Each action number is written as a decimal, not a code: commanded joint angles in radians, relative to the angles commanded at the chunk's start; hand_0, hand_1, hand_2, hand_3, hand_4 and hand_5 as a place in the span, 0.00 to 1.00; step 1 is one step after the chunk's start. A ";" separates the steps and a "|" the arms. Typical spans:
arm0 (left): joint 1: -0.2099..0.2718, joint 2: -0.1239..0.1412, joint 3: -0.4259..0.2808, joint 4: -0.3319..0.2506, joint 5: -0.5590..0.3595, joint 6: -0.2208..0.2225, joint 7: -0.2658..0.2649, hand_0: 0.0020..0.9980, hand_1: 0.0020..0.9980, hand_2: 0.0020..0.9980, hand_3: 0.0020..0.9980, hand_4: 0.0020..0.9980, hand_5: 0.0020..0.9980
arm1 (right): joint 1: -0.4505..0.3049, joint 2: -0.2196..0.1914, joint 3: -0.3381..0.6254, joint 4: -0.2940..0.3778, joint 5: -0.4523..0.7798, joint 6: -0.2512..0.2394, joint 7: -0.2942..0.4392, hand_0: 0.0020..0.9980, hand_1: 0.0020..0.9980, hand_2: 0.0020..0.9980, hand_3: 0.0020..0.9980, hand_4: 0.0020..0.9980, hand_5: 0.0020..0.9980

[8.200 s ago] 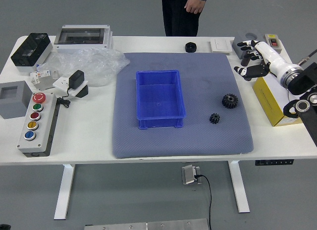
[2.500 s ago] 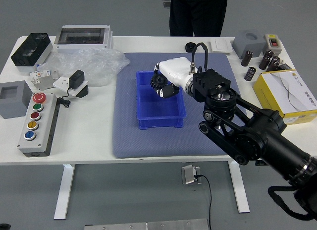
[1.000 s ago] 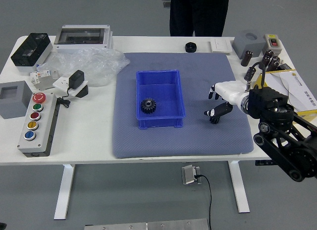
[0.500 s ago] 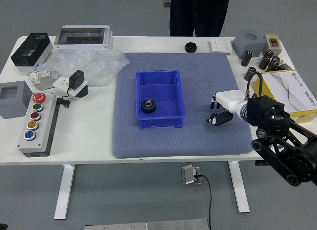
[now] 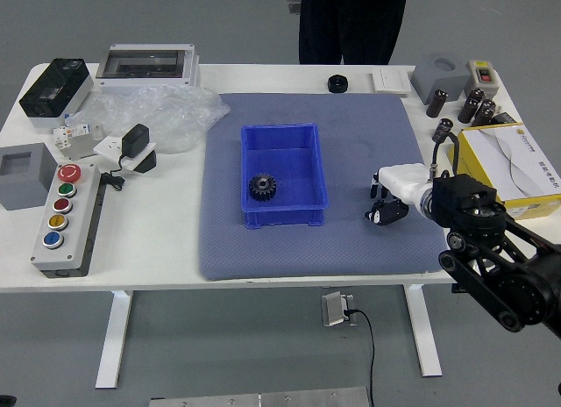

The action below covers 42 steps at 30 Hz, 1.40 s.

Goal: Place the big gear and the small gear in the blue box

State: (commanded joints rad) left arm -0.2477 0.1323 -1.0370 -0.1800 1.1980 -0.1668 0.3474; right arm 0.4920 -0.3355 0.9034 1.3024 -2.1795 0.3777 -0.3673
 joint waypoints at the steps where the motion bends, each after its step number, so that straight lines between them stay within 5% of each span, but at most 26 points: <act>1: 0.000 0.000 0.000 0.000 0.000 0.000 0.000 0.82 0.78 0.78 0.75 0.66 0.38 | -0.001 0.001 0.000 0.000 0.000 0.000 0.000 0.68 0.57 0.61 0.63 0.71 0.39; 27: 0.001 -0.002 0.000 0.000 0.002 0.000 0.000 0.82 0.78 0.78 0.75 0.66 0.38 | -0.027 0.009 -0.004 -0.008 -0.013 -0.009 -0.010 0.62 0.53 0.57 0.60 0.62 0.34; 33: 0.001 -0.003 0.001 0.000 0.002 -0.001 0.001 0.82 0.78 0.78 0.75 0.66 0.38 | -0.030 0.010 -0.005 -0.010 -0.022 -0.021 -0.010 0.57 0.48 0.55 0.59 0.57 0.30; 34: 0.001 -0.003 0.001 0.000 0.003 -0.001 0.001 0.82 0.78 0.78 0.75 0.66 0.38 | -0.031 0.010 -0.005 -0.010 -0.023 -0.025 -0.009 0.58 0.45 0.51 0.56 0.45 0.15; 42: 0.002 -0.003 0.002 0.000 0.003 -0.001 0.000 0.82 0.78 0.78 0.75 0.66 0.38 | -0.035 0.008 -0.007 -0.013 -0.035 -0.044 -0.003 0.61 0.45 0.50 0.55 0.43 0.10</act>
State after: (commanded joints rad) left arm -0.2460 0.1297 -1.0355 -0.1800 1.2014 -0.1680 0.3478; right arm 0.4570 -0.3270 0.8960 1.2897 -2.2145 0.3338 -0.3708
